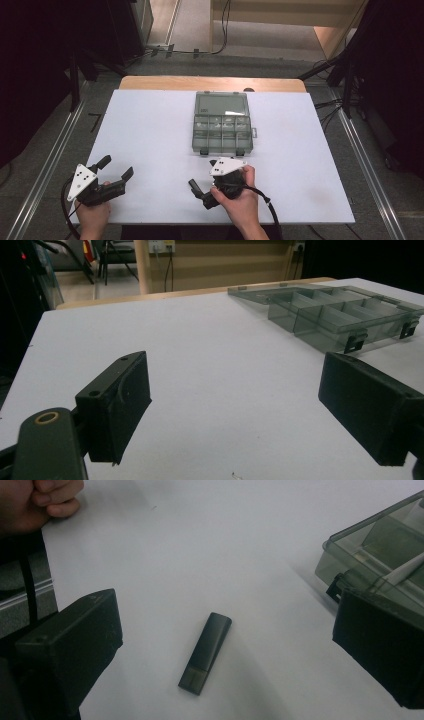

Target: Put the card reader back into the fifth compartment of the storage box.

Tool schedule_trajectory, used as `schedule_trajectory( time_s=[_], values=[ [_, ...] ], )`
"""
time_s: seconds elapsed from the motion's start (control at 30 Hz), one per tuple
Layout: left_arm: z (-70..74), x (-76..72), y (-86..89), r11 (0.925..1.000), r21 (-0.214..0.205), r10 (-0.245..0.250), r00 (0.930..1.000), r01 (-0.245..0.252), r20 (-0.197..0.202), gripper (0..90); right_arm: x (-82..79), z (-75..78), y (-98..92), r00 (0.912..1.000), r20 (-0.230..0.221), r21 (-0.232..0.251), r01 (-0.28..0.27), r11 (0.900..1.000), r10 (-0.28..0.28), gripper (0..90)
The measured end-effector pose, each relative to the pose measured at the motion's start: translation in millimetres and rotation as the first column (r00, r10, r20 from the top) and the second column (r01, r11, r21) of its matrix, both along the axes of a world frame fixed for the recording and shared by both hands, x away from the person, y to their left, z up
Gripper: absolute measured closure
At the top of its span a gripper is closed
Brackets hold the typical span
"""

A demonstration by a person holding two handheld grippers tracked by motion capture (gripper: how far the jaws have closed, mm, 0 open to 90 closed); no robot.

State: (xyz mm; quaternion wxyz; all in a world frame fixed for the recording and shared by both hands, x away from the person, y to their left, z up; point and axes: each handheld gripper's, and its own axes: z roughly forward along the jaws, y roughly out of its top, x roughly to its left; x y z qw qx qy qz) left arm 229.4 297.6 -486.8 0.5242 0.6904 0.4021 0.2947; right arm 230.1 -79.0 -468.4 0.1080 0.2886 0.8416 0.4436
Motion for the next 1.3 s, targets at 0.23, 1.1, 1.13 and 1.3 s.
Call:
schedule_trajectory(
  time_s=[0.23,1.1,1.13,1.3],
  values=[
    [0.0,0.0,-0.1,1.0000,0.002,0.000,1.0000,0.000,0.000,13.6,1.5,-7.3,11.3,0.9996,-0.025,-0.027,-0.016,0.9995,0.015,0.0],
    [0.1,0.2,0.0,1.0000,0.002,0.001,1.0000,-0.001,-0.002,13.6,-0.2,-41.7,40.3,0.9959,-0.090,-0.178,-0.005,0.9840,-0.011,41.4],
    [0.1,0.2,0.0,1.0000,0.002,0.000,1.0000,0.000,-0.002,13.6,-0.2,-41.7,40.3,0.9959,-0.090,-0.178,-0.005,0.9840,-0.011,41.4],
    [0.0,0.0,0.1,1.0000,-0.001,0.000,1.0000,0.000,-0.002,13.5,-2.4,-40.7,40.2,0.9969,-0.072,-0.198,0.017,0.9801,-0.032,57.6]
  ],
)
